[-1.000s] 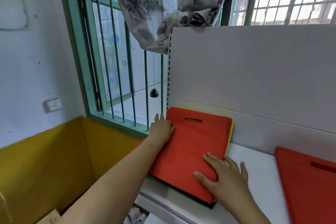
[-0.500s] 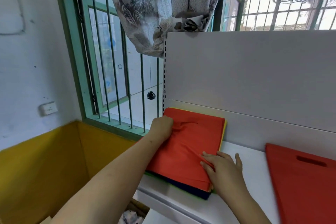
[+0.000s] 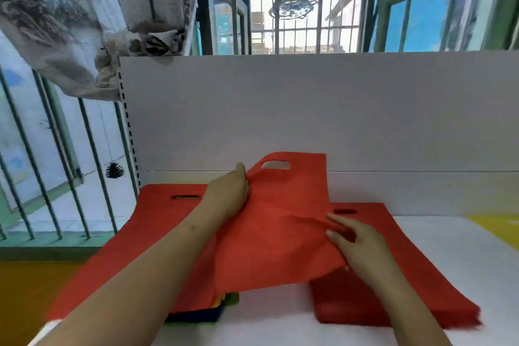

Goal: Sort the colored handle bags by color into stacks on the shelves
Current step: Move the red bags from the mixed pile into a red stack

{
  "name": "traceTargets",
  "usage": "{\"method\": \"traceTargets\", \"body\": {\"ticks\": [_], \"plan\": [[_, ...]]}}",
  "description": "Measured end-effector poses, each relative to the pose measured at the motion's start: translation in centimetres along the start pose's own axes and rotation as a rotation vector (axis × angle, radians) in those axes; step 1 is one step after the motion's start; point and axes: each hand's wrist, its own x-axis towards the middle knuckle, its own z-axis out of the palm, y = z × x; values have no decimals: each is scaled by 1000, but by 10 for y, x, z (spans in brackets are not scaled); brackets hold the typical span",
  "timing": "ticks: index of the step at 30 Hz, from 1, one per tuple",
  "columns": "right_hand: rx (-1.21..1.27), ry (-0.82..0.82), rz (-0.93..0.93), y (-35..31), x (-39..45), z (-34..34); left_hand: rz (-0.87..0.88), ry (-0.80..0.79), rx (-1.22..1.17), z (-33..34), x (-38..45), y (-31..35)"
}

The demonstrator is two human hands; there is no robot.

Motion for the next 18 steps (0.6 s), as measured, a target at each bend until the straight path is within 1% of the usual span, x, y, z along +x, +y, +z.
{"method": "traceTargets", "body": {"ticks": [4, 6, 8, 9, 11, 14, 16, 18], "plan": [[-193, 92, 127, 52, -7, -45, 78, -1, 0, 47, 9, 64], [-213, 134, 176, 77, -13, -59, 66, -86, -6, 76, 9, 87], [-249, 174, 203, 98, -17, -68, 41, -213, 41, 102, 4, 106], [-271, 193, 216, 107, -18, -70, 23, -276, 60, 114, 1, 111], [-361, 229, 260, 119, -20, -73, -63, -358, 20, 130, -4, 118], [-568, 313, 335, 134, -26, -70, -182, -370, -130, 143, -3, 125], [-550, 330, 345, 143, -30, -64, -235, -374, -237, 149, -1, 130], [-377, 360, 349, 144, -32, -61, -244, -372, -294, 155, -1, 137]]}}
